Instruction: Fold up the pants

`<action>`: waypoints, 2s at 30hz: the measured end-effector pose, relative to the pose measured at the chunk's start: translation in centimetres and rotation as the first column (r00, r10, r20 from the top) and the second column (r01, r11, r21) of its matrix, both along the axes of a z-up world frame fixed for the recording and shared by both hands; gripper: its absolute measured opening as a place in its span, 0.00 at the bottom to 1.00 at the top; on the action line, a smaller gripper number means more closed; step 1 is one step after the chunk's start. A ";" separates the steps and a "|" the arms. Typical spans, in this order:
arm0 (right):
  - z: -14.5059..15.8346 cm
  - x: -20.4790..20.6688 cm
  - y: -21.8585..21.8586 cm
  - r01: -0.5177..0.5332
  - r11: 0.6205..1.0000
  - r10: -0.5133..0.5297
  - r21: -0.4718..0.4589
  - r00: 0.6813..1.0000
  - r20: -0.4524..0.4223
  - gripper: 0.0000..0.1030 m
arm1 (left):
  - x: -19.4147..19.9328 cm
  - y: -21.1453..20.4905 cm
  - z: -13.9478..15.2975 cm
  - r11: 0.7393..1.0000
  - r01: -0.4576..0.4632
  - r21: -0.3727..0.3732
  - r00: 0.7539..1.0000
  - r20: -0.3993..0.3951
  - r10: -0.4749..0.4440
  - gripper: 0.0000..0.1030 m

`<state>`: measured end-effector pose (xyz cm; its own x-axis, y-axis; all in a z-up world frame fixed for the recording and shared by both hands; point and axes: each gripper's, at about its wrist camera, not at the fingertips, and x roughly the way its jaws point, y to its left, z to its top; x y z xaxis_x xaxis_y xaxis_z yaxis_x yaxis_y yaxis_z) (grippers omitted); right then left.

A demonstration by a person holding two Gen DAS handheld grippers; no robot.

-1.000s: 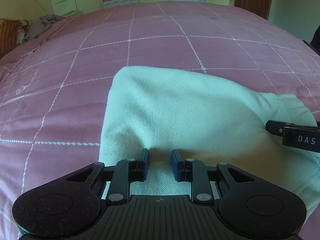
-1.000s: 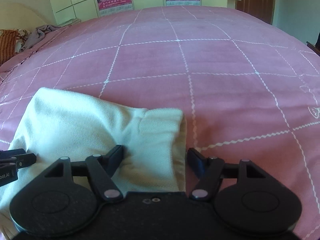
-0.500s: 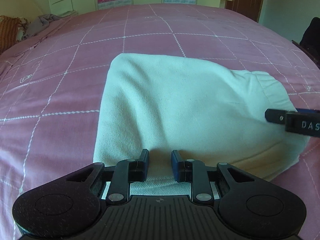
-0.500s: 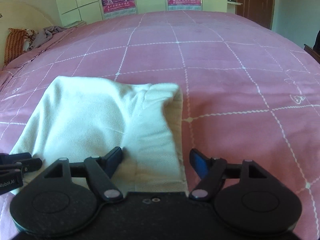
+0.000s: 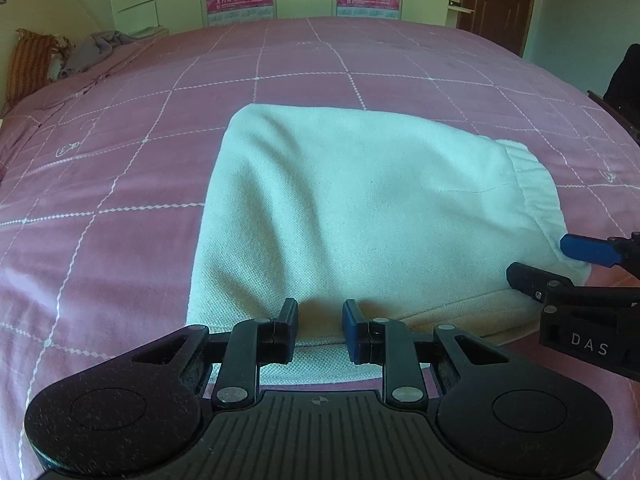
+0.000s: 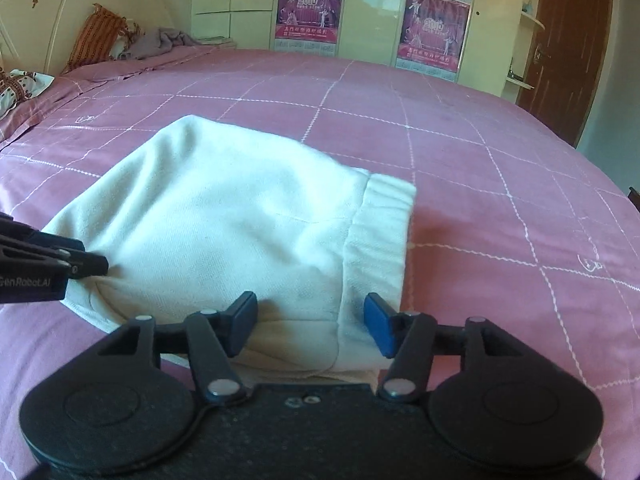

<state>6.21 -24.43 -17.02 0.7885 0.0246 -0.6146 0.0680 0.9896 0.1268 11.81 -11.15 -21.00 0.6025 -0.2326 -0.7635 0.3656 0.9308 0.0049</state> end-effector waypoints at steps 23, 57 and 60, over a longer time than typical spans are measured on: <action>0.1 -1.0 -0.4 0.044 0.997 -0.041 0.066 0.998 -0.038 0.65 | -0.8 -0.1 -0.6 1.000 0.004 0.009 0.999 0.038 -0.005 0.24; -2.5 1.6 -8.0 0.094 0.845 0.015 0.526 0.980 -0.199 0.90 | 7.1 7.1 -0.6 0.974 -0.137 -0.178 0.982 -0.155 0.110 0.38; -3.1 2.2 -8.7 0.078 0.813 0.047 0.578 0.979 -0.199 0.92 | 8.4 7.8 -2.0 0.965 -0.163 -0.203 0.970 -0.213 0.119 0.74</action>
